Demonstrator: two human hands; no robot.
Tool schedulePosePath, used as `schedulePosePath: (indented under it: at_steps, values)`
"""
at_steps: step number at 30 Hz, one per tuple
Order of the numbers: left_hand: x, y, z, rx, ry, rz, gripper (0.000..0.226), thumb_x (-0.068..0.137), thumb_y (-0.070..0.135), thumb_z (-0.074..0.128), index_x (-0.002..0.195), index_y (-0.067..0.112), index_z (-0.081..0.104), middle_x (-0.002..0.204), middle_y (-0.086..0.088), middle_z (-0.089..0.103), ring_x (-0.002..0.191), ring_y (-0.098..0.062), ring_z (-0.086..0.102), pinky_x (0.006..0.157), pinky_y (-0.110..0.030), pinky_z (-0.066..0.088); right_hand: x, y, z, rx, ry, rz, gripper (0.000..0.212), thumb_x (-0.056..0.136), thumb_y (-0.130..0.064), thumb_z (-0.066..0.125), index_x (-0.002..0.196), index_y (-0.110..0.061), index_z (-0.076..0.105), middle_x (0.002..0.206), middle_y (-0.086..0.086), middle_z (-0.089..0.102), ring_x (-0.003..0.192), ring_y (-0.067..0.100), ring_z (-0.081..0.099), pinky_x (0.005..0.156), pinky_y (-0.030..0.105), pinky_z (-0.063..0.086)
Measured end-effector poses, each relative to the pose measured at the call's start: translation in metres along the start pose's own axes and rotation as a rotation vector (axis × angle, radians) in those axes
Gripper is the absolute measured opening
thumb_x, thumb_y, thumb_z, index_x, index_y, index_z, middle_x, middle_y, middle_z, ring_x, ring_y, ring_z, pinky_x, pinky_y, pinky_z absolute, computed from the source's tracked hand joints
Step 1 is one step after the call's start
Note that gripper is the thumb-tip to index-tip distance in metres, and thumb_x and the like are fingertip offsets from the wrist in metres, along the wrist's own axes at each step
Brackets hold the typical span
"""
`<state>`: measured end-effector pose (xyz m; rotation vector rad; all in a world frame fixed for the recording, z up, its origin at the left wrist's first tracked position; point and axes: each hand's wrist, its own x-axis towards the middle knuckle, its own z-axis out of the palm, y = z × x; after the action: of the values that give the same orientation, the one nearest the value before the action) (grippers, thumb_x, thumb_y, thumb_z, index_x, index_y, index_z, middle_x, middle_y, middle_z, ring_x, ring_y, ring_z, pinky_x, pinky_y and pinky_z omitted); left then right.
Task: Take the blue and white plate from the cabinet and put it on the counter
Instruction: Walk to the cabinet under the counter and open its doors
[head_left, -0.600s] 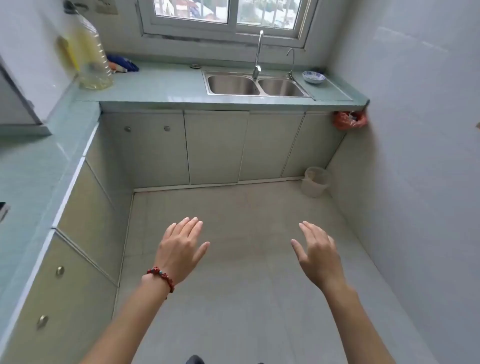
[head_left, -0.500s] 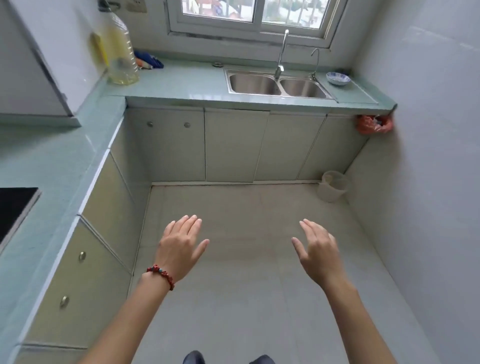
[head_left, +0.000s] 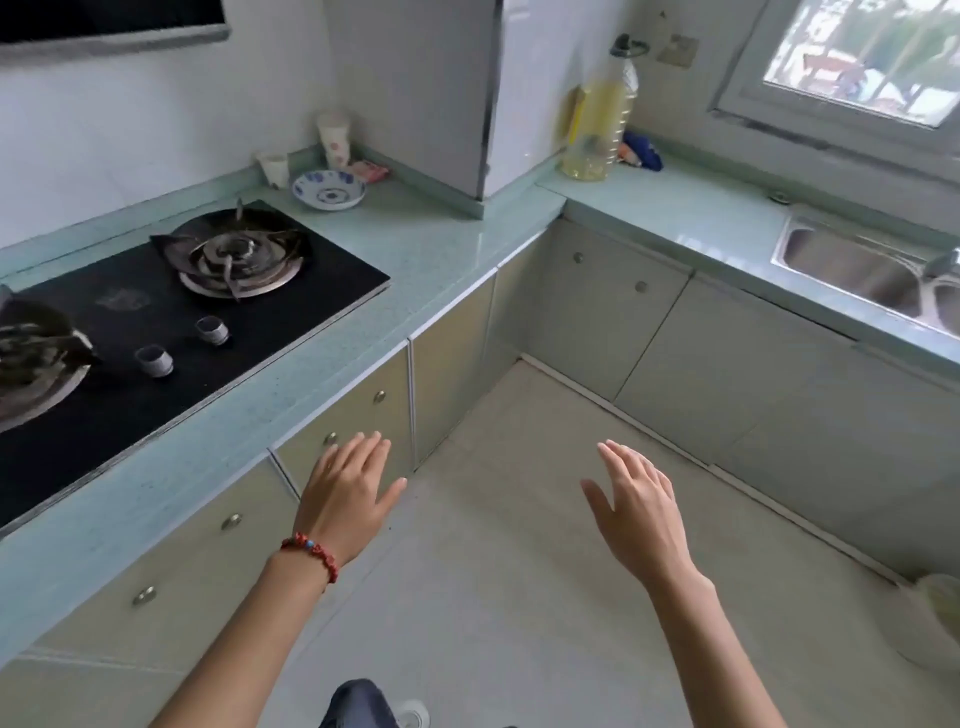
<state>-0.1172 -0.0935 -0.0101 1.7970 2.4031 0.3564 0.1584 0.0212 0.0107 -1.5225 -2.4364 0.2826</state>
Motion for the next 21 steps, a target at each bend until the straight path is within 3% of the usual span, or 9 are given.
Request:
schedulePosePath:
  at_steps: [6, 9, 13, 21]
  values:
    - [-0.094, -0.02, -0.009, -0.003, 0.054, -0.349, 0.073, 0.087, 0.054, 0.02, 0.108, -0.002, 0.061, 0.112, -0.021, 0.066, 0.105, -0.035, 0.061, 0.089, -0.049, 0.048, 0.014, -0.043, 0.022, 0.072, -0.106, -0.332, 0.046, 0.089, -0.029, 0.053, 0.129, -0.008, 0.042, 0.136, 0.012, 0.048, 0.128, 0.028, 0.04, 0.106, 0.038, 0.028]
    - [-0.146, -0.028, -0.015, 0.001, 0.06, -0.517, 0.064, 0.083, 0.048, 0.029, 0.106, -0.002, 0.062, 0.11, -0.021, 0.067, 0.102, -0.036, 0.062, 0.087, -0.05, 0.049, 0.006, -0.077, 0.037, 0.094, -0.173, -0.471, 0.047, 0.089, -0.031, 0.052, 0.129, -0.009, 0.042, 0.137, 0.012, 0.048, 0.128, 0.027, 0.039, 0.107, 0.037, 0.027]
    - [-0.211, -0.038, -0.023, 0.02, 0.087, -0.67, 0.068, 0.085, 0.051, 0.026, 0.104, -0.002, 0.063, 0.108, -0.022, 0.067, 0.099, -0.037, 0.063, 0.085, -0.05, 0.05, -0.017, -0.129, 0.055, 0.131, -0.26, -0.646, 0.047, 0.09, -0.031, 0.05, 0.13, -0.009, 0.041, 0.139, 0.01, 0.046, 0.13, 0.025, 0.036, 0.108, 0.036, 0.024]
    - [-0.35, -0.057, -0.031, 0.052, 0.219, -0.977, 0.055, 0.082, 0.04, 0.039, 0.109, -0.003, 0.06, 0.115, -0.023, 0.064, 0.107, -0.038, 0.059, 0.09, -0.051, 0.048, -0.09, -0.239, 0.083, 0.158, -0.386, -0.975, 0.045, 0.09, -0.03, 0.051, 0.129, -0.009, 0.042, 0.138, 0.011, 0.047, 0.128, 0.026, 0.039, 0.105, 0.038, 0.029]
